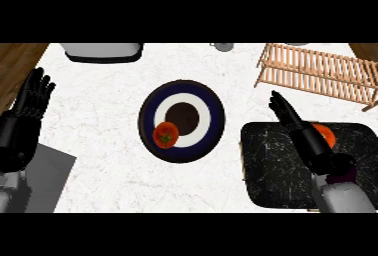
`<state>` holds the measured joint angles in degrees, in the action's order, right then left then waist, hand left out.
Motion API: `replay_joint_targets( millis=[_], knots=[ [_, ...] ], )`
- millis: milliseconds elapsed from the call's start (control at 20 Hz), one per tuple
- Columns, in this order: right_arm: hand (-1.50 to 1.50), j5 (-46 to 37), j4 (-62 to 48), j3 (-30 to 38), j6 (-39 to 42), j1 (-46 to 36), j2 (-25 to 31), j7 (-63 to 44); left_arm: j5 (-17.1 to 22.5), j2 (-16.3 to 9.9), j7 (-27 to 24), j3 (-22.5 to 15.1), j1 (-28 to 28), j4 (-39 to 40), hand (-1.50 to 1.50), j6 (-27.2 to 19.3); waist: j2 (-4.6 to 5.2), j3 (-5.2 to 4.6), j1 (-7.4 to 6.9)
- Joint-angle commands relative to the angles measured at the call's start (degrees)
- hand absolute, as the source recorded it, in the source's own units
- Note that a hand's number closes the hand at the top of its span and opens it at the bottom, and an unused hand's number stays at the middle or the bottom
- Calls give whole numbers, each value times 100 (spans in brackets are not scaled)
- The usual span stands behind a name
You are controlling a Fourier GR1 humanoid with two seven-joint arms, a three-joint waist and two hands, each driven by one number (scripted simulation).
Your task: Pick the squash from the tray and place it in the tiered shelf
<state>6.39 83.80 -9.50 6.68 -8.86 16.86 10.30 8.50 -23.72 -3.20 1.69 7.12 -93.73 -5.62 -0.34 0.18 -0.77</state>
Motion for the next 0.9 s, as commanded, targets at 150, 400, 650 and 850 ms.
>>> replay_joint_targets(
  millis=[150,400,650,850],
  knots=[
    [150,112,-84,1762,-644,260,1078,308,306,230,982,-4,-850,570,0,-65,56,-24,359],
    [150,-148,-1107,2710,-1341,815,1808,-687,564,381,1759,-63,-1173,620,0,-113,219,-48,579],
    [-150,247,-1391,2970,-755,1040,1950,-161,699,474,2180,-162,-1038,648,0,-55,116,-19,411],
    [-150,423,-1173,2804,62,1210,2170,64,710,483,2411,-254,-865,669,0,-85,81,-30,363]
  ],
)
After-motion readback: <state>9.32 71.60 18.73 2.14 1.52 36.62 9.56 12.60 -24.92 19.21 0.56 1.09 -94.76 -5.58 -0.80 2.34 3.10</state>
